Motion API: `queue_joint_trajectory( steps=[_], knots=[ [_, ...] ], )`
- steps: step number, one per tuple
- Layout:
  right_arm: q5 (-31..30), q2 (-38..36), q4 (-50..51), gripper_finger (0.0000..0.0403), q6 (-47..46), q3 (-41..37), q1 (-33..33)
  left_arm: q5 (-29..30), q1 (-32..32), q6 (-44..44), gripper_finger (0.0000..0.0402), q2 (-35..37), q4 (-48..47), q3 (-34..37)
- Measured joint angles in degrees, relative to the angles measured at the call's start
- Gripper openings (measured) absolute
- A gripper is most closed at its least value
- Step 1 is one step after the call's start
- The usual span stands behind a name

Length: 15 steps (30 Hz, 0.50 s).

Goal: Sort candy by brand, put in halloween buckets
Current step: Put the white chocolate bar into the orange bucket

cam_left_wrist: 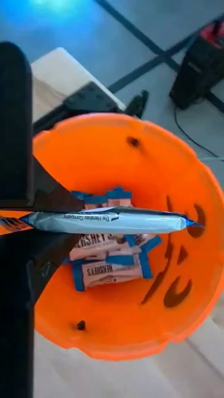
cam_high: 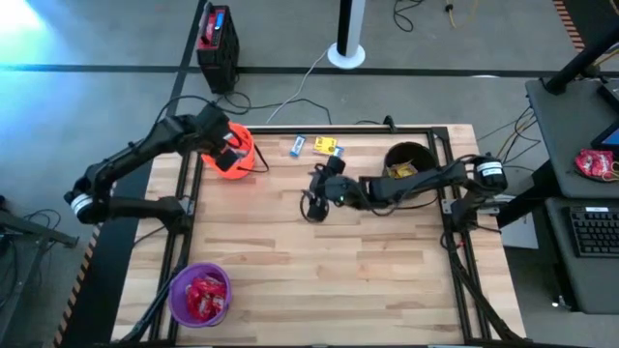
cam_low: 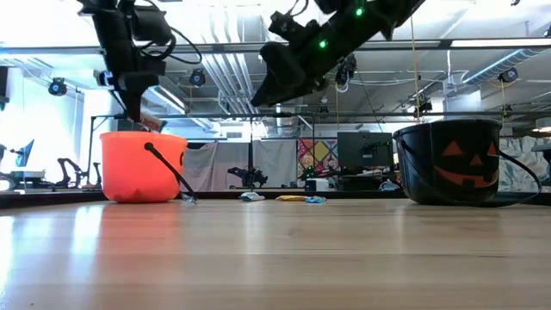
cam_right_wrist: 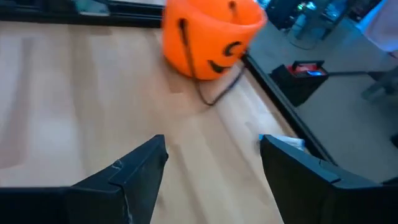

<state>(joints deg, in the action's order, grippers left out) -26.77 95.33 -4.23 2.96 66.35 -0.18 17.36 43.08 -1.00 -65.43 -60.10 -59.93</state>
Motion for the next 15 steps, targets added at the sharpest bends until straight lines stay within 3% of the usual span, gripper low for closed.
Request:
queue_joint_trajectory(
  steps=[7,15],
  knots=[
    [4.7,0.0,-0.8,0.025,-1.0,0.0,-6.5,0.1,0.7,-4.7,0.001,-4.3,0.5,0.5],
    [5.9,0.0,-0.8,0.0254,-1.5,0.0,-11.2,0.2,1.3,-9.9,0.0015,-9.2,3.8,1.9]
  ],
)
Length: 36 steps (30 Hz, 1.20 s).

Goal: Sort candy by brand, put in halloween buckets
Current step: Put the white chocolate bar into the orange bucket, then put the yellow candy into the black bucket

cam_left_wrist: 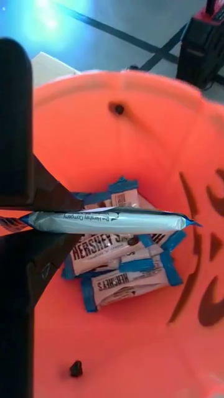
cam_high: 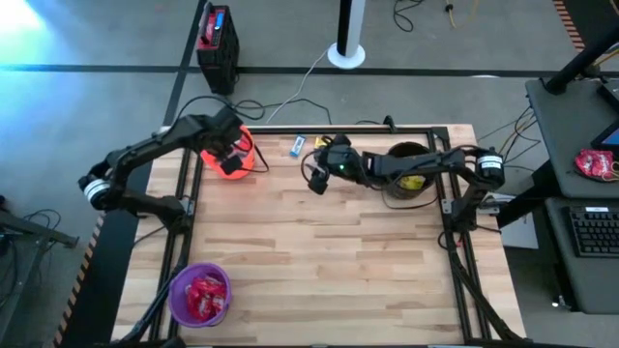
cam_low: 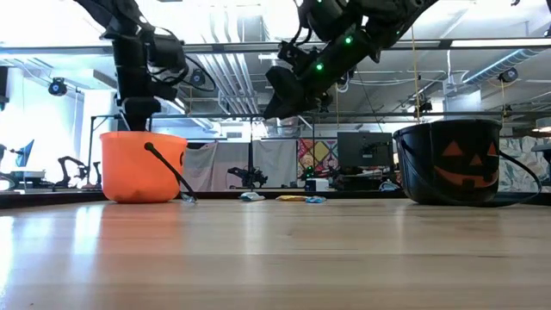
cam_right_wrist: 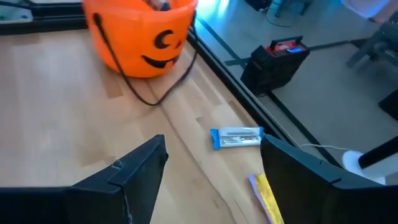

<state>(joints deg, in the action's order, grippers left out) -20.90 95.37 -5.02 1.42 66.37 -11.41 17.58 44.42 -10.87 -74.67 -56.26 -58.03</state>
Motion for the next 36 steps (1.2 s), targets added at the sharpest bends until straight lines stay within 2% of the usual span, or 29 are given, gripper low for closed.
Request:
queue_joint_trajectory(
  steps=[4,12,23,36],
  knots=[
    [0.5,0.0,0.3,0.0252,-0.8,0.0,-0.4,0.3,0.0,0.1,0.0022,-1.7,0.1,0.0],
    [0.6,0.0,0.7,0.0256,-1.5,0.0,-0.2,5.6,0.0,2.6,0.0026,-2.5,0.2,0.0],
    [1.8,0.0,2.2,0.0258,-3.4,-0.1,-0.2,5.8,0.0,5.6,0.0029,-2.3,-0.4,0.1],
    [1.8,0.0,2.3,0.026,-5.6,-0.1,-0.2,7.3,-0.2,5.5,0.0122,-1.9,-0.3,-0.1]
  ],
)
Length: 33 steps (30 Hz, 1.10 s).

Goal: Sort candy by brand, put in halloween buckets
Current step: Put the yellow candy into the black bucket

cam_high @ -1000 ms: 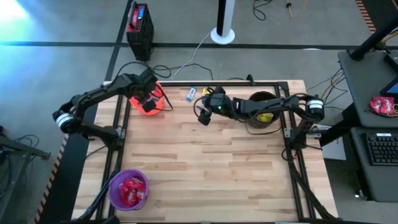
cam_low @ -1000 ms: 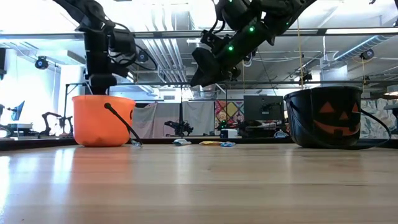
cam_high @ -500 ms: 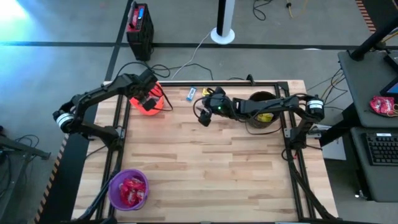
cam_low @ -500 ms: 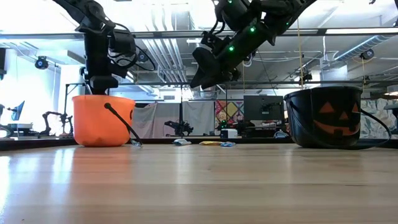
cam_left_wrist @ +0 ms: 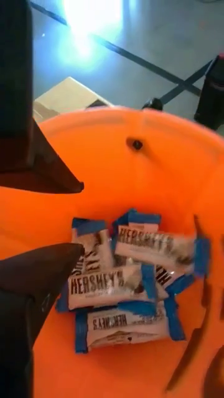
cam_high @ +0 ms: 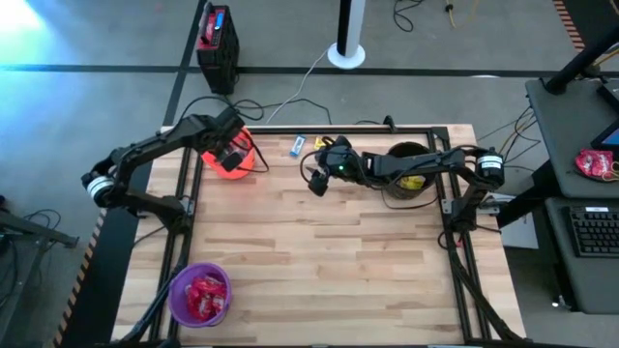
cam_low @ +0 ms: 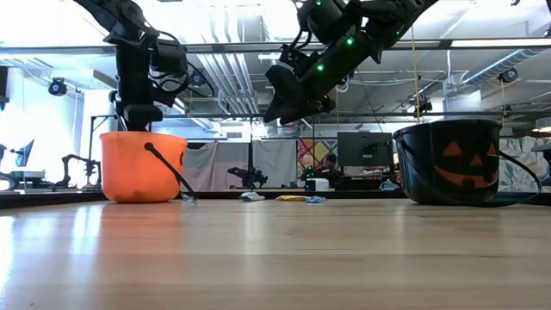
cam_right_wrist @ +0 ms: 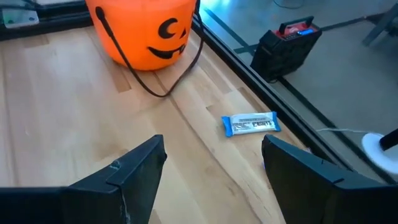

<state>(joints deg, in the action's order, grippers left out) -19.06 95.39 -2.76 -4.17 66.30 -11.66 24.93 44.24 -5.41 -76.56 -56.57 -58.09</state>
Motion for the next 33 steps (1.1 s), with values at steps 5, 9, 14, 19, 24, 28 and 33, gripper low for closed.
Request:
queue_joint_trajectory(
  steps=[5,9,14,19,24,28,33],
  knots=[
    [0.0,0.0,0.4,0.0257,-3.1,0.0,-1.5,-0.4,-3.9,2.5,0.0137,6.0,2.6,-0.1],
    [0.0,0.0,0.6,0.025,-5.7,0.3,-3.6,-0.2,-7.9,5.4,0.0137,12.1,4.1,0.0],
    [2.1,1.3,3.0,0.0241,-9.1,3.7,-7.4,0.6,-12.0,9.6,0.0137,18.5,6.5,0.9],
    [5.2,6.7,11.7,0.023,-12.5,10.8,-11.9,0.5,-17.9,8.1,0.0137,24.9,15.4,4.9],
    [9.1,13.2,21.8,0.0226,-13.9,18.8,-15.6,0.5,-22.8,6.0,0.0137,30.8,23.6,10.3],
    [11.9,18.6,26.9,0.0229,-10.0,23.8,-16.9,0.4,-24.7,5.1,0.0137,34.4,27.6,13.9],
    [12.6,23.8,31.8,0.0234,0.6,28.1,-16.9,0.5,-24.8,4.9,0.0137,36.7,28.2,15.9]
  ],
)
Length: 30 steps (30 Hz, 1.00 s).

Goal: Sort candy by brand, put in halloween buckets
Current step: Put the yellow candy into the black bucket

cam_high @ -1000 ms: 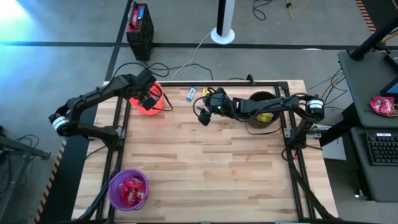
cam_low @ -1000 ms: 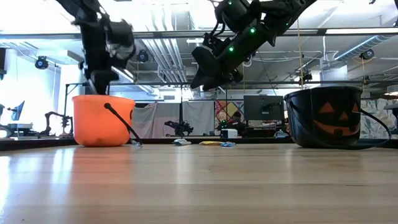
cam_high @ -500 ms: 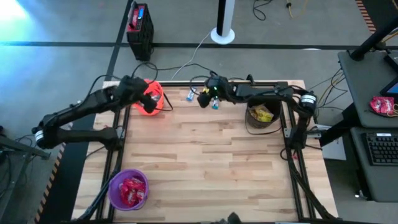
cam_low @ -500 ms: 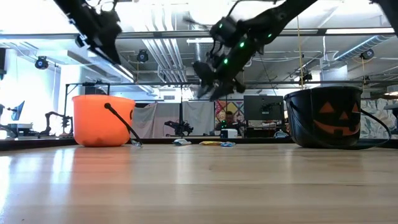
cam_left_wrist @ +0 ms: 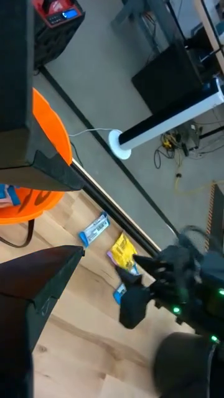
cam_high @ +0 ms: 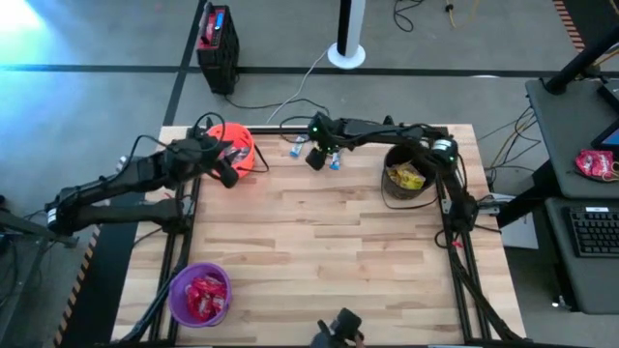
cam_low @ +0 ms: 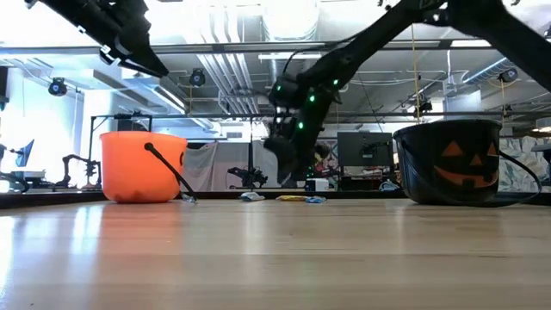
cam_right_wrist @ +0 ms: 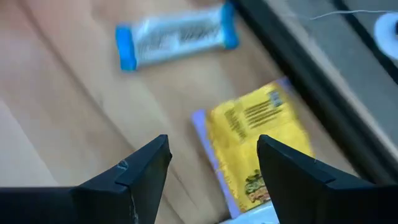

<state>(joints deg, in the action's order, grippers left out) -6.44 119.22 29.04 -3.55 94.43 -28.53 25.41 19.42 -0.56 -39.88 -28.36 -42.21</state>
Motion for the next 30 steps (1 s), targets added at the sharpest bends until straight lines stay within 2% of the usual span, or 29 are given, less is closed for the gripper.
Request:
queue_joint_trajectory(
  steps=[4,9,16,21,27,30],
  knots=[
    [1.0,3.4,4.6,0.0235,4.0,2.4,0.0,0.0,0.0,-0.2,0.0136,0.3,0.5,0.5],
    [0.8,6.4,6.0,0.0233,4.6,4.9,-0.8,0.0,0.0,-1.7,0.0136,0.1,4.4,2.0],
    [0.4,7.0,5.4,0.0205,5.6,5.8,-2.2,0.0,0.0,-2.1,0.0136,-1.0,5.8,2.4],
    [0.6,7.3,5.0,0.0146,5.8,5.8,-4.0,0.0,0.0,-3.1,0.0136,-1.8,6.0,2.4],
    [2.1,8.2,4.6,0.0027,7.5,5.8,-4.8,0.0,0.0,-3.5,0.0136,-2.9,7.2,2.4],
    [2.5,7.9,4.7,0.0014,8.0,5.8,-4.6,0.0,0.0,-3.5,0.0136,-3.4,7.6,2.4]
  ],
)
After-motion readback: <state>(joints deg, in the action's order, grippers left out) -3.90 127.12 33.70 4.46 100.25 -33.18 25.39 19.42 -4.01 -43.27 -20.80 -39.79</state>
